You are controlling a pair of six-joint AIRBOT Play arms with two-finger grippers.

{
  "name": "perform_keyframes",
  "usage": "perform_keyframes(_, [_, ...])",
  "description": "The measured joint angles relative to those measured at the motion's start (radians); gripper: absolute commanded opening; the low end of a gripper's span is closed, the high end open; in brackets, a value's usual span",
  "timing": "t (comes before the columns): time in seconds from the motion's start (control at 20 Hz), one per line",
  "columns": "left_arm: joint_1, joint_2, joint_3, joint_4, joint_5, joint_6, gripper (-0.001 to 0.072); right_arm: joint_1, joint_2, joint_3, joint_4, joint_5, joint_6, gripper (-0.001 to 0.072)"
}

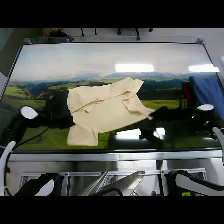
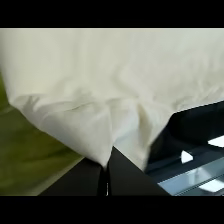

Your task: Fold the shirts.

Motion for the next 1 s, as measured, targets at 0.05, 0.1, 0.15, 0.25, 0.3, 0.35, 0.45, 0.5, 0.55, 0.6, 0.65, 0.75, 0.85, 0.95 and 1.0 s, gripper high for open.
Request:
perform_keyframes(0.05, [0.011,0.056,0.064,-0.022,-0.011,-0.004,0.0012,-0.024,0.021,0.064,0.067,0.031,-0.001,0.0020])
perform_keyframes(0.1, [0.024,0.107,0.132,-0.044,-0.019,-0.006,0.0012,-0.049,0.040,0.138,0.139,0.059,-0.001,0.0020])
perform_keyframes(0.15, [0.042,0.161,0.217,-0.066,-0.029,-0.011,0.0012,-0.071,0.055,0.215,0.208,0.082,-0.001,0.0020])
perform_keyframes(0.25, [0.086,0.256,0.407,-0.096,-0.032,-0.022,0.0012,-0.112,0.081,0.403,0.349,0.107,-0.006,0.0020])
perform_keyframes(0.3, [0.113,0.299,0.514,-0.104,-0.030,-0.024,0.0012,-0.129,0.091,0.502,0.401,0.108,-0.008,0.0020])
perform_keyframes(0.35, [0.143,0.333,0.613,-0.111,-0.016,-0.026,0.0012,-0.146,0.100,0.614,0.444,0.107,-0.009,0.0020])
perform_keyframes(0.45, [0.219,0.384,0.812,-0.111,0.014,-0.030,0.0013,-0.173,0.114,0.827,0.485,0.064,-0.013,0.0020])
perform_keyframes(0.5, [0.264,0.398,0.904,-0.111,0.024,-0.030,0.0012,-0.183,0.119,0.924,0.486,0.035,-0.013,0.0020])
perform_keyframes(0.55, [0.310,0.402,0.983,-0.112,0.031,-0.030,0.0012,-0.189,0.122,1.004,0.471,0.010,-0.014,0.0019])
perform_keyframes(0.6, [0.357,0.398,1.054,-0.112,0.029,-0.030,0.0012,-0.194,0.126,1.068,0.453,-0.011,-0.015,0.0019])
perform_keyframes(0.65, [0.404,0.386,1.118,-0.115,0.018,-0.030,0.0012,-0.198,0.129,1.119,0.432,-0.035,-0.016,0.0019])
perform_keyframes(0.75, [0.468,0.350,1.193,-0.146,0.002,-0.030,0.0012,-0.202,0.124,1.171,0.389,-0.056,-0.015,0.0020])
perform_keyframes(0.85, [0.501,0.304,1.199,-0.224,-0.011,-0.022,0.0012,-0.199,0.101,1.176,0.360,-0.057,-0.007,0.0019])
perform_keyframes(0.95, [0.516,0.240,1.153,-0.322,-0.046,0.004,0.0013,-0.171,0.058,1.146,0.335,-0.040,0.000,0.0020])
perform_keyframes(1.0, [0.512,0.201,1.116,-0.361,-0.064,0.019,0.0012,-0.140,0.027,1.122,0.310,-0.033,0.004,0.0020])
